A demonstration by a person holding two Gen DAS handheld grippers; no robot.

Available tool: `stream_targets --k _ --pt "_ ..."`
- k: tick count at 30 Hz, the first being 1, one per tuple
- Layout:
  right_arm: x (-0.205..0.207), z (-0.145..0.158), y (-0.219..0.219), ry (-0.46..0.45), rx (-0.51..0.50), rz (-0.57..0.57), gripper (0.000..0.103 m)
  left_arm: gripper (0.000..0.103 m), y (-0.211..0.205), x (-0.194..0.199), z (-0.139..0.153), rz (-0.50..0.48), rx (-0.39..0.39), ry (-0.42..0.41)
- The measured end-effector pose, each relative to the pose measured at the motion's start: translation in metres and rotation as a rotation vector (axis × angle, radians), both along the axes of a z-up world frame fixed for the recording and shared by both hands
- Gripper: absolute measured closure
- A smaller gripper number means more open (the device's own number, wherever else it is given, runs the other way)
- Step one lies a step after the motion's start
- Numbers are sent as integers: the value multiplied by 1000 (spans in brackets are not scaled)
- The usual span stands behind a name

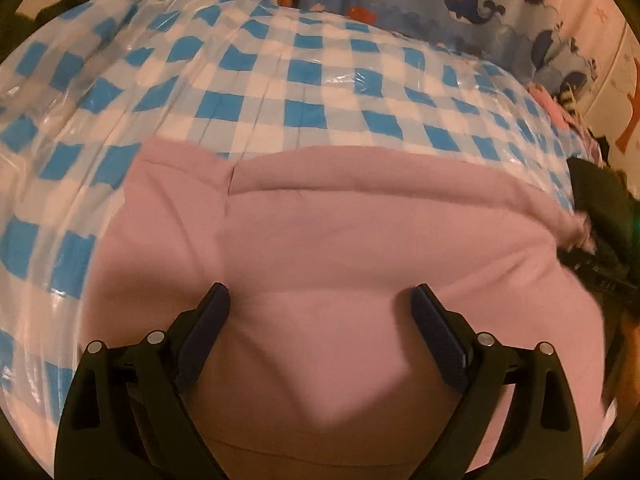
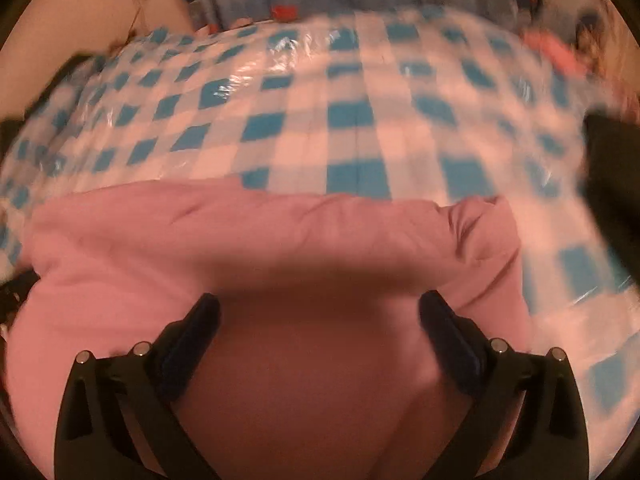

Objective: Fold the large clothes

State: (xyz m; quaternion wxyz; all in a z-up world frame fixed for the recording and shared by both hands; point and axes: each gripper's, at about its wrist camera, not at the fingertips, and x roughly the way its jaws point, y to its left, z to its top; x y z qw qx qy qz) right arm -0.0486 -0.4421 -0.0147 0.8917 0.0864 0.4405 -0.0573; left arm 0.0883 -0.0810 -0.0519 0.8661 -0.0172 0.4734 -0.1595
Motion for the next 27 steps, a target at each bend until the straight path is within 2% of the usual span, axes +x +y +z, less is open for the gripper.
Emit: stream_targets --k 2,5,8,10,13,14,16,17,19,22,24,27 --pt "3 -3 3 21 -26 -1 7 14 -6 0 -5 -4 39 -3" --pt "1 7 2 51 -26 -1 7 14 -2 1 0 -3 35 30" --pt "-36 38 -4 -36 12 -19 7 14 10 -19 27 12 -23 -6" --pt "-63 52 -9 -83 8 -32 7 14 12 -38 40 -14 -15 -50" --pt "-83 41 -23 -82 24 -72 7 14 15 -42 25 -16 7 -24" --pt "-84 23 -33 -53 39 -101 7 14 17 -40 18 -11 -5 -8" --pt "-86 -5 -51 -57 136 -127 7 14 19 -41 7 2 -29 -23" --pt "-87 -13 -56 -74 161 -140 7 13 16 -42 5 5 -14 -36" --pt "-86 -12 -52 -73 139 -142 7 13 9 -45 1 4 41 -54" --pt "-96 5 -51 -64 131 -145 7 13 13 -51 13 21 44 -48" --pt "-122 26 -48 -136 126 -136 7 13 20 -66 29 29 20 -76" --pt "-151 36 -42 -178 82 -126 7 13 24 -87 40 18 43 -124"
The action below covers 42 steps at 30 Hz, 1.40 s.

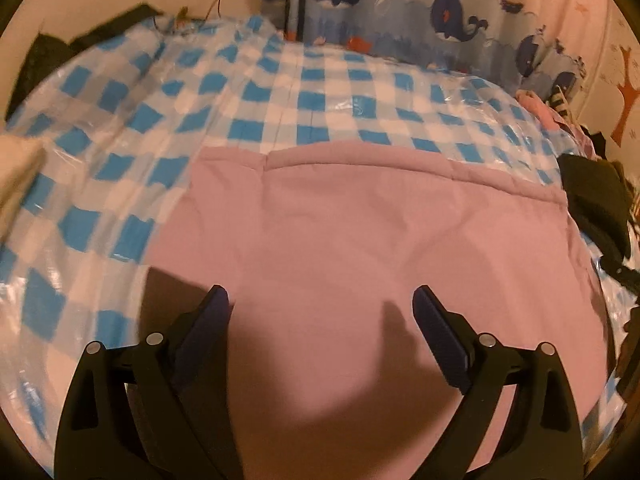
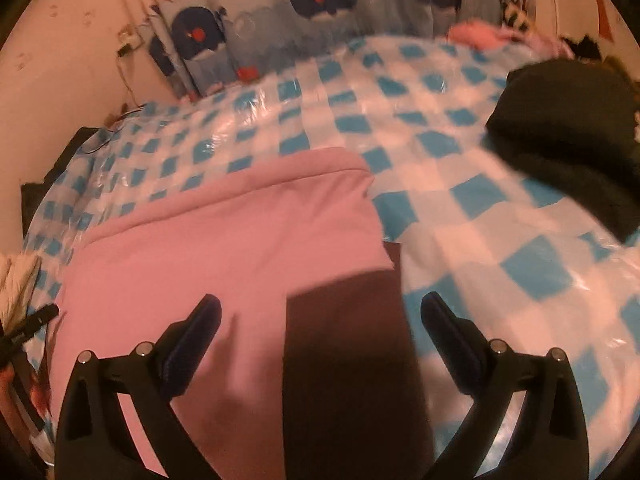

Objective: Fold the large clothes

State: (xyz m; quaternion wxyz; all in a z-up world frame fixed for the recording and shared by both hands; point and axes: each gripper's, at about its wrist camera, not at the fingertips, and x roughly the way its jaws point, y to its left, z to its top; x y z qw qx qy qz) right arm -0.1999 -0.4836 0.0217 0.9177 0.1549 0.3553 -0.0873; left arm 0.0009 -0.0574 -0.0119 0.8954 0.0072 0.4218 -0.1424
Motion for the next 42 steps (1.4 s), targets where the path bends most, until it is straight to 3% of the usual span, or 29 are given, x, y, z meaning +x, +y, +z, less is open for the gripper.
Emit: stream_targets --k 2,5,7,10,13,15,17,21,24,31,39,42 --pt "-6 -23 -2 61 -15 -6 7 13 3 0 -16 -1 4 41" --pt "-4 -63 -16 87 124 16 7 9 3 3 -31 -3 -4 56" --pt "-5 -59 -21 103 168 -1 7 9 3 3 -26 9 1 66" --pt "-22 -35 -11 95 131 -18 7 9 17 -18 -3 18 -52 47" --pt "-53 -8 17 23 99 54 7 9 30 -50 17 7 -42 -9" --pt "-79 4 42 -20 148 138 7 9 39 -70 26 15 -49 -29" --pt "-93 9 72 -21 138 214 7 9 46 -91 33 18 -55 -41" --pt "-111 -1 143 23 278 434 7 9 54 -131 42 23 -75 -59" --pt "-107 -22 181 100 400 500 7 9 61 -154 45 36 -108 -47" --pt "-85 -48 224 163 431 458 7 9 63 -194 54 34 -65 -80" --pt "-68 -67 226 185 481 360 7 9 60 -227 68 15 21 -175" --pt "-66 -64 222 152 498 336 7 9 61 -228 63 6 20 -160"
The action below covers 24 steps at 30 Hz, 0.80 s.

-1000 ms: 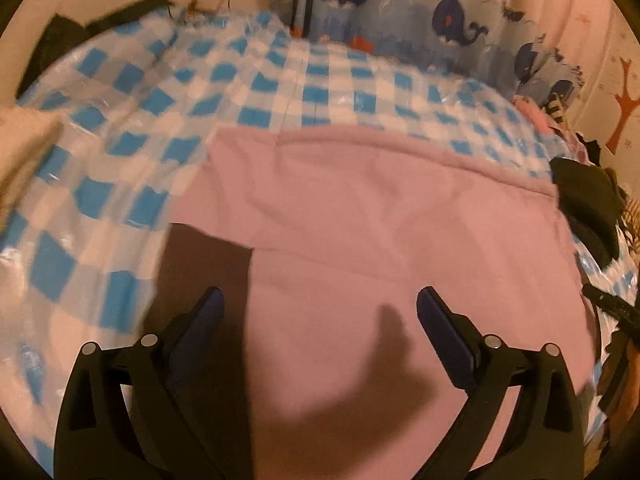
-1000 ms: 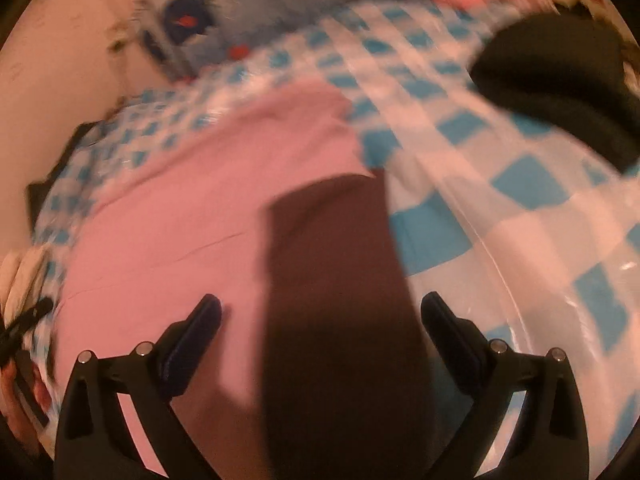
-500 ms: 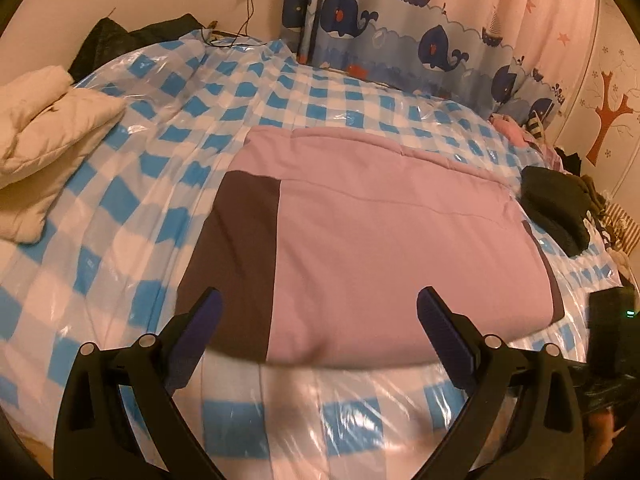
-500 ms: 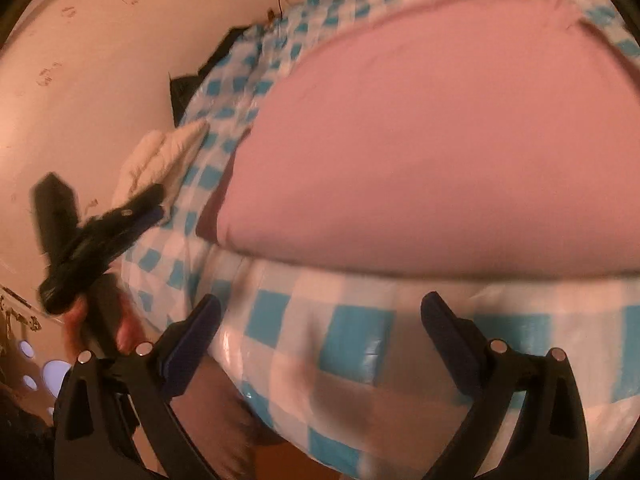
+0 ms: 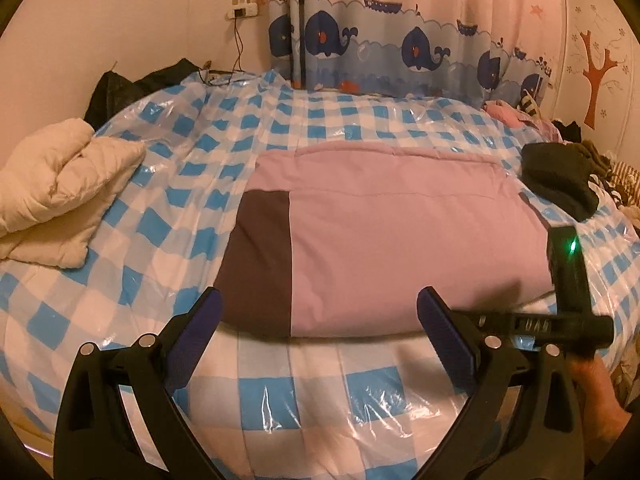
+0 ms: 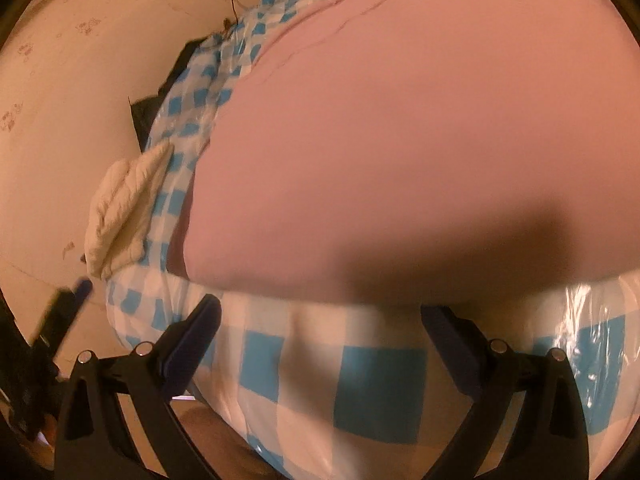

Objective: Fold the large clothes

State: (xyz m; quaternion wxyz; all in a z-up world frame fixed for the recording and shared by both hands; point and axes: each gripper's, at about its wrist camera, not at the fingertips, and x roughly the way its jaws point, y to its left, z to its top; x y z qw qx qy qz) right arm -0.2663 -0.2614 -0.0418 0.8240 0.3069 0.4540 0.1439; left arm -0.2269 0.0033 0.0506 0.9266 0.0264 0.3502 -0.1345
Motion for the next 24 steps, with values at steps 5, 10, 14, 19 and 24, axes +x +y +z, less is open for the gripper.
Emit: stream_targets --k 5,10,14,19,24 --pt "9 8 -4 -2 46 -36 7 9 41 27 -45 11 -351 283" --pt "9 11 -12 -17 97 -52 7 9 93 45 -107 146 -768 523" --pt "14 21 -16 -33 119 -60 7 9 105 53 -130 193 -878 584" --pt "17 27 -23 -49 147 -68 7 9 97 66 -135 226 -909 569" --pt "14 24 -28 -50 163 -52 7 9 85 81 -146 249 -990 535"
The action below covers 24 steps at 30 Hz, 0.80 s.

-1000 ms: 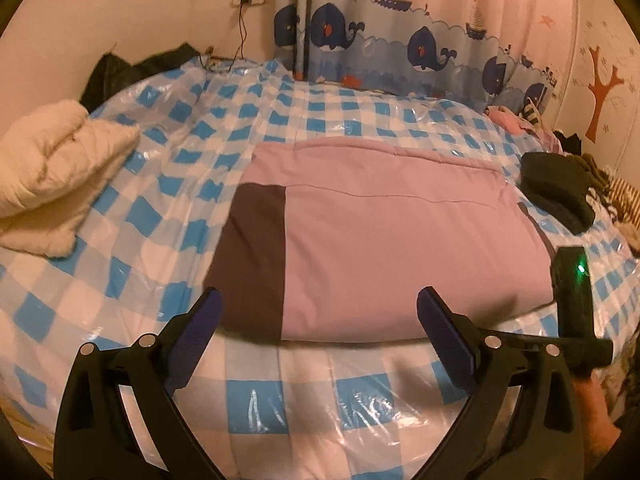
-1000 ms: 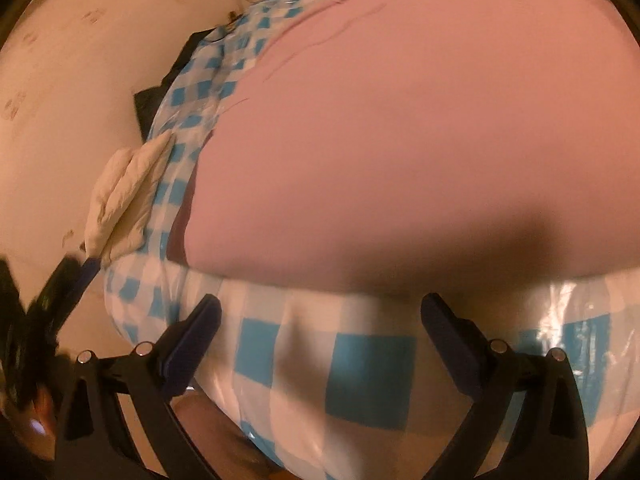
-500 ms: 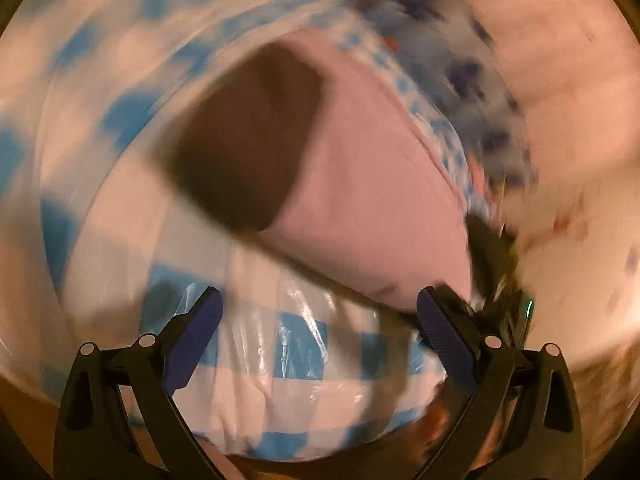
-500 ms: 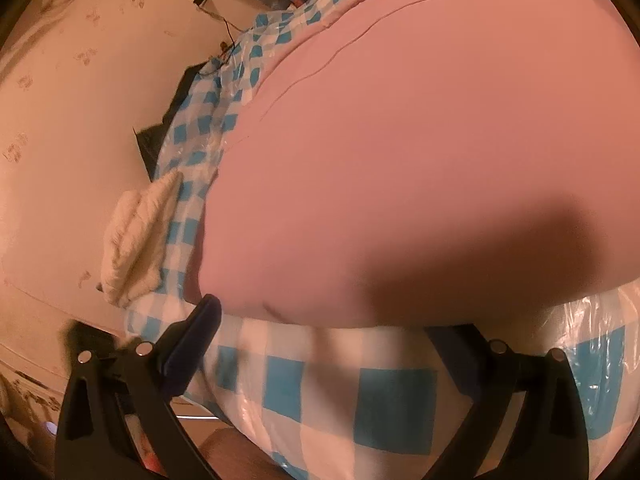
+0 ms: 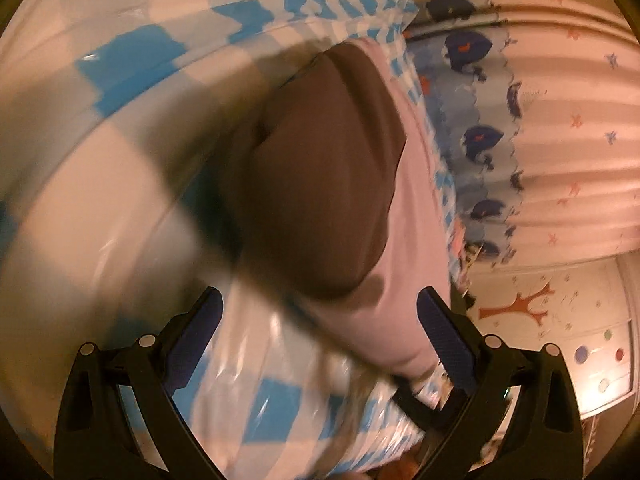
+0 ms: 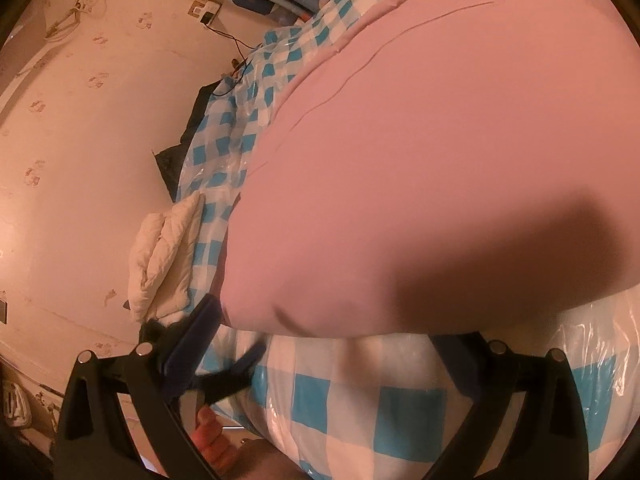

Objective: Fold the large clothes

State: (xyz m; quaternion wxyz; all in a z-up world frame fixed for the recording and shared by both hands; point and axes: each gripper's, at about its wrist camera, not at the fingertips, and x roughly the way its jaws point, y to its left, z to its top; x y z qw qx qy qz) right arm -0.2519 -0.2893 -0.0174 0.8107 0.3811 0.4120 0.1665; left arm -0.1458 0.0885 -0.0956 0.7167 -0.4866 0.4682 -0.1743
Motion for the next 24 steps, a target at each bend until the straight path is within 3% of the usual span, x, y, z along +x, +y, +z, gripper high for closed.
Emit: stream_targets --k 7,12,17,24 --pt "-30 4 -19 15 -54 33 7 9 -18 39 -13 84 -30 -8" --pt "-99 -2 -103 53 -67 -185 7 9 -19 46 -17 104 -33 -48" --pt "-126 -35 -186 143 93 -349 7 9 -24 50 -11 112 -4 -80" --pt "-106 -45 -219 57 225 -443 7 9 -20 53 -13 121 -25 -88"
